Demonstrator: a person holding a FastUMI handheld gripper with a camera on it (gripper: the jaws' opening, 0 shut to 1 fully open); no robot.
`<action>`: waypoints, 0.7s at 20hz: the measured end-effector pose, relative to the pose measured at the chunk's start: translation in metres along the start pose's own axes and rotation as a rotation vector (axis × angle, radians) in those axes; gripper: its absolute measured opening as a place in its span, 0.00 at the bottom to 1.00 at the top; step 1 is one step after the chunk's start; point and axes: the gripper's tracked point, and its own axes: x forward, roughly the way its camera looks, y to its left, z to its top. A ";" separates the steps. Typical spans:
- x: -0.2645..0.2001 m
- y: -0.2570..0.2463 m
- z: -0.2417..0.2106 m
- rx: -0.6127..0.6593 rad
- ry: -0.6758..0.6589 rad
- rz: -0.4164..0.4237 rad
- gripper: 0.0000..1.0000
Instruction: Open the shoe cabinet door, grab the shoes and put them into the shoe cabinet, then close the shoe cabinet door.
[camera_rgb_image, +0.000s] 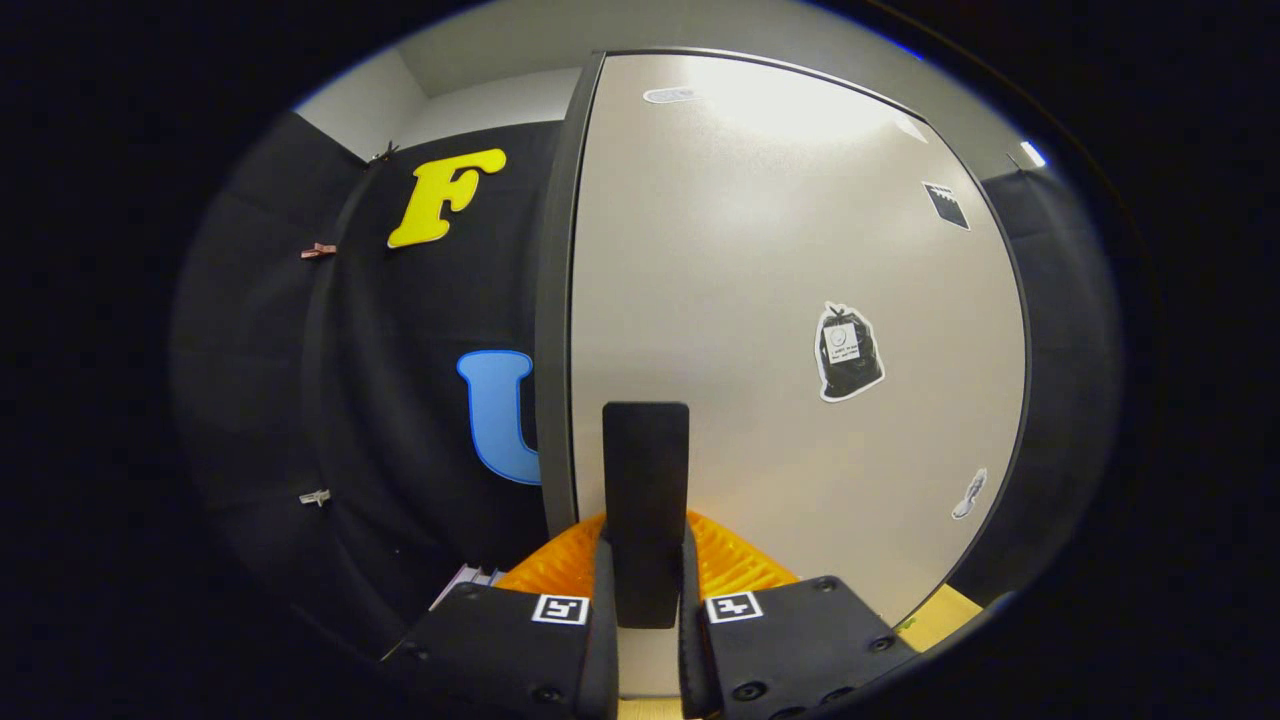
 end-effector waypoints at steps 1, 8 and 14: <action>-0.003 0.000 0.000 0.005 0.008 0.010 0.27; -0.056 -0.004 0.002 0.012 0.006 0.090 0.27; -0.116 -0.023 0.006 0.038 0.009 0.159 0.27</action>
